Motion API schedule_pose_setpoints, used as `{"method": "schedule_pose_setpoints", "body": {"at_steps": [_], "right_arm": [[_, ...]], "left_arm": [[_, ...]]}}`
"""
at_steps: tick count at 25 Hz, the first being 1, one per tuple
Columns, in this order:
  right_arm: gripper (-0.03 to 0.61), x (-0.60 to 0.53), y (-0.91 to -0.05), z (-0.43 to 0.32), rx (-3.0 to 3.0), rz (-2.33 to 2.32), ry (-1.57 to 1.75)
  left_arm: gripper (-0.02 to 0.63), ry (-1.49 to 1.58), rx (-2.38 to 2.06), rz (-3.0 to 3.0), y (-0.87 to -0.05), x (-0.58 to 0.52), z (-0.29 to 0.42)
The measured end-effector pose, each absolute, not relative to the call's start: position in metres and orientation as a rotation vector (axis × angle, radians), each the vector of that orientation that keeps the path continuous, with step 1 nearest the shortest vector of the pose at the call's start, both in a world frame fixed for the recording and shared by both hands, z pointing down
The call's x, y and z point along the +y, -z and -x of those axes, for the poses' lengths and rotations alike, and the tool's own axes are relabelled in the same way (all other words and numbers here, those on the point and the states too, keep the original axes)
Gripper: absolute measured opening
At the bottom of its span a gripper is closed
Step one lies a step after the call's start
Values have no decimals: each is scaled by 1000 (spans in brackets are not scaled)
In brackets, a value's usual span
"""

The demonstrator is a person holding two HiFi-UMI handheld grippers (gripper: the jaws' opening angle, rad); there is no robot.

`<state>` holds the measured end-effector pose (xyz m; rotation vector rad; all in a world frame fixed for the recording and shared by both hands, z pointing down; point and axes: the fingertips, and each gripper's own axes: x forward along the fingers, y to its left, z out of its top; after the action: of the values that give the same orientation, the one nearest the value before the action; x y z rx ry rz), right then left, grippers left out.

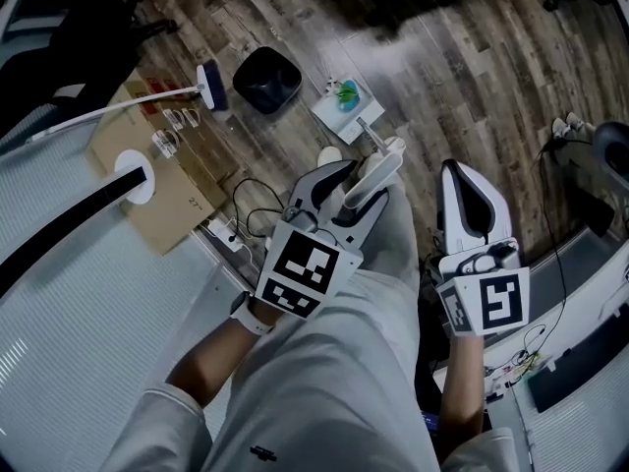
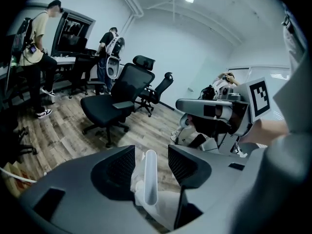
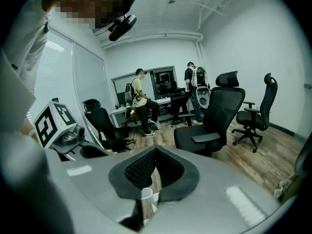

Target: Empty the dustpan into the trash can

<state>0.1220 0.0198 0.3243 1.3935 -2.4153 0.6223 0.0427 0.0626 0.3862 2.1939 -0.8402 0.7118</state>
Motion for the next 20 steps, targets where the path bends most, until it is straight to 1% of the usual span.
{"method": "schedule_pose_setpoints", "body": {"at_steps": [3, 20], "right_arm": [[11, 18, -336, -125, -2405, -1396, -650], [11, 18, -386, -139, -2383, -1392, -747]], "left_arm": [[206, -739, -824, -2189, -398, 63, -49], [212, -890, -786, -2165, -456, 65, -78]]}}
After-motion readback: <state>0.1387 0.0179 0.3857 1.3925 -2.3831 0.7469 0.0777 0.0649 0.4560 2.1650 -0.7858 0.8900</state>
